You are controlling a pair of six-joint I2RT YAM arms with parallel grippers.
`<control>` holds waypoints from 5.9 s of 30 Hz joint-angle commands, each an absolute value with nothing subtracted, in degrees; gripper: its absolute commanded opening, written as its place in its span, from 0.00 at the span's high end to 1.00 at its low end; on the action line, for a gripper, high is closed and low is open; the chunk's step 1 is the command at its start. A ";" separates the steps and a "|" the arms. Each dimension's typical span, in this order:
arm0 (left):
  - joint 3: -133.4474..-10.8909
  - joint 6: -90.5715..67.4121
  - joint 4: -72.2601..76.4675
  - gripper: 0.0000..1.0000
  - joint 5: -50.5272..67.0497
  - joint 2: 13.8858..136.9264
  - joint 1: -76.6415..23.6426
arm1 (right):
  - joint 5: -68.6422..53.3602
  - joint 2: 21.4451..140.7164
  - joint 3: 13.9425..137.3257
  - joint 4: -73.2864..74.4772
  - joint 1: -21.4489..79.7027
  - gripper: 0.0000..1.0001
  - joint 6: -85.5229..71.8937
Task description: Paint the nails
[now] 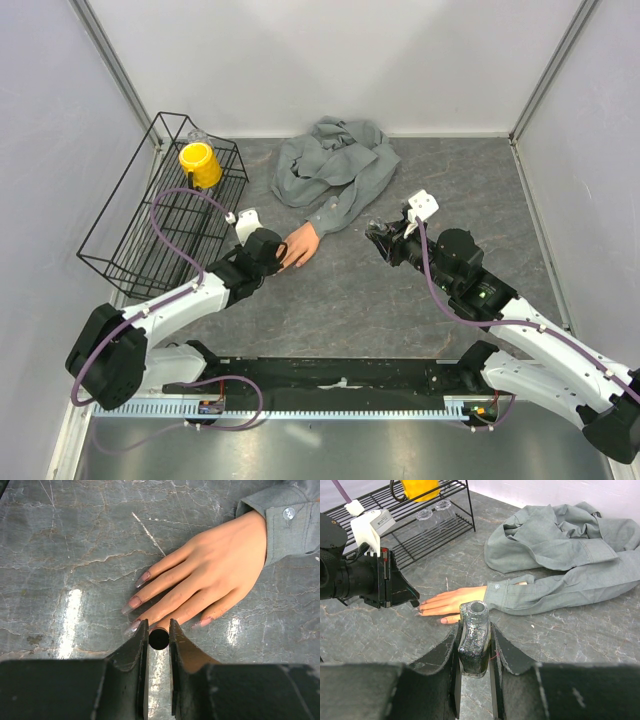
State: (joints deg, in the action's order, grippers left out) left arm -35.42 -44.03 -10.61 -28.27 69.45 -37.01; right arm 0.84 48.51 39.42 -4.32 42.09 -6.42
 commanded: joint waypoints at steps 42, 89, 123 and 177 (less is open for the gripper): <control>-34.45 -45.35 -14.33 0.98 -30.50 67.77 -36.21 | -1.58 49.04 39.37 -8.44 41.13 1.00 -7.56; -37.88 -41.83 -9.23 0.98 -25.67 70.84 -33.93 | -2.11 48.87 39.02 -8.44 40.52 1.00 -7.82; -34.63 -46.23 -15.99 0.98 -26.98 68.73 -33.93 | -2.81 48.60 38.85 -8.96 40.25 1.00 -8.09; -38.15 -43.15 -11.69 0.98 -24.26 71.19 -32.34 | -3.34 49.31 38.76 -9.23 39.73 1.00 -8.26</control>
